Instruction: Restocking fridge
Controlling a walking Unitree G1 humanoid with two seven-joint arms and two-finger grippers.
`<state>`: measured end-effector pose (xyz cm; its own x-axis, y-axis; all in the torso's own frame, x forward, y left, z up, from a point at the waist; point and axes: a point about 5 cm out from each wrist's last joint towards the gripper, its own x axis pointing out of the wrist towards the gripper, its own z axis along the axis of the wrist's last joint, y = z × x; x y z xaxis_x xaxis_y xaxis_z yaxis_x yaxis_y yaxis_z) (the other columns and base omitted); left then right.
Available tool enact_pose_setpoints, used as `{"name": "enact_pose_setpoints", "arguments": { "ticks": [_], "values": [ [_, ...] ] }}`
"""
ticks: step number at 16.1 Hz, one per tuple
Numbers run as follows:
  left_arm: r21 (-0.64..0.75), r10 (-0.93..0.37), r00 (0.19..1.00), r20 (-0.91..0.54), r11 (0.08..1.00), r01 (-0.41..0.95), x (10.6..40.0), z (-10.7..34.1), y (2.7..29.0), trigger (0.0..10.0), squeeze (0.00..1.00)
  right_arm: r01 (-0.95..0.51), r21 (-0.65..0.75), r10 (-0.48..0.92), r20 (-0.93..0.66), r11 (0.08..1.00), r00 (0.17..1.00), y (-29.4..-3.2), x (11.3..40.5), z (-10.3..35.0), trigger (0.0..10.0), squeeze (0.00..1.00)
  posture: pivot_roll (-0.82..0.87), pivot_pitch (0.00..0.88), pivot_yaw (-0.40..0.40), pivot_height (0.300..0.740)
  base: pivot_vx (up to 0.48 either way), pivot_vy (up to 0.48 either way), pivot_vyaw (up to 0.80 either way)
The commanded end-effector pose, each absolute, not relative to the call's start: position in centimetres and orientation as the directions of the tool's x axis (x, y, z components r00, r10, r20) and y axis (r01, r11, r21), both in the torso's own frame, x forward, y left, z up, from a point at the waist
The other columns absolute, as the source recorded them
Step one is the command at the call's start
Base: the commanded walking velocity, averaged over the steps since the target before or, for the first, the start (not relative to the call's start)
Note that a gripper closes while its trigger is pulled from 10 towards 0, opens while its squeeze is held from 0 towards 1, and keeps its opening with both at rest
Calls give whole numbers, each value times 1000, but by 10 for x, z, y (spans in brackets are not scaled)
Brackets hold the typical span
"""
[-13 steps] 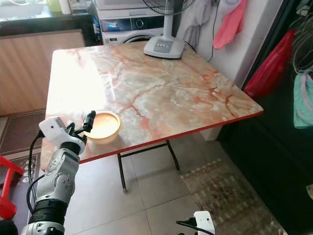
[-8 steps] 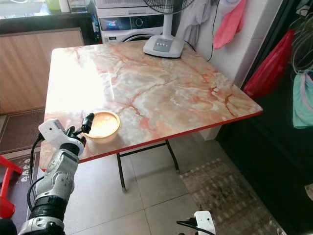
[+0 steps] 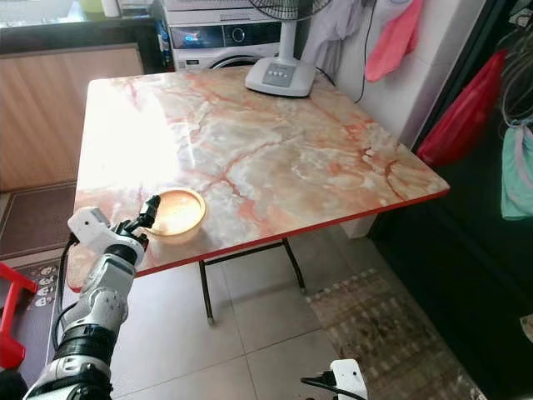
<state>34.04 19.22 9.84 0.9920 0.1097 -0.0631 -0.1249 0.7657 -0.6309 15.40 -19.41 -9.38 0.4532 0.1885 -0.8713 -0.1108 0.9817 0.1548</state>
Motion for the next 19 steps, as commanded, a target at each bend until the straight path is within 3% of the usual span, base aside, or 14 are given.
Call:
{"name": "enact_pose_setpoints", "arguments": {
  "ticks": [1,10,11,12,13,19],
  "values": [
    [-659,103,993,-54,744,-113,345,100,190,10000,0,-109,143,177,-876,984,449,-199,153,-94,10000,0,49,0,-65,740,0,0,0],
    [-659,32,996,-88,748,-83,351,93,172,10000,0,-132,125,171,-880,983,443,-202,153,-93,10000,0,40,0,-71,740,0,0,0],
    [-652,31,994,-101,753,-90,350,91,172,4000,0,-132,125,171,-880,983,444,-202,153,-93,10000,0,38,0,-72,740,0,0,0],
    [-647,29,994,-106,757,-91,350,91,171,4000,0,-132,124,171,-880,983,444,-202,153,-93,10000,0,38,0,-72,740,0,0,0],
    [-644,25,994,-106,760,-87,350,90,170,0,0,-134,124,171,-880,983,443,-202,153,-93,10000,0,38,0,-72,740,0,0,0],
    [-625,34,994,-105,775,-93,350,89,169,0,0,-138,124,173,-880,983,442,-202,153,-93,10000,0,36,0,-69,740,0,0,0]
  ]
}}
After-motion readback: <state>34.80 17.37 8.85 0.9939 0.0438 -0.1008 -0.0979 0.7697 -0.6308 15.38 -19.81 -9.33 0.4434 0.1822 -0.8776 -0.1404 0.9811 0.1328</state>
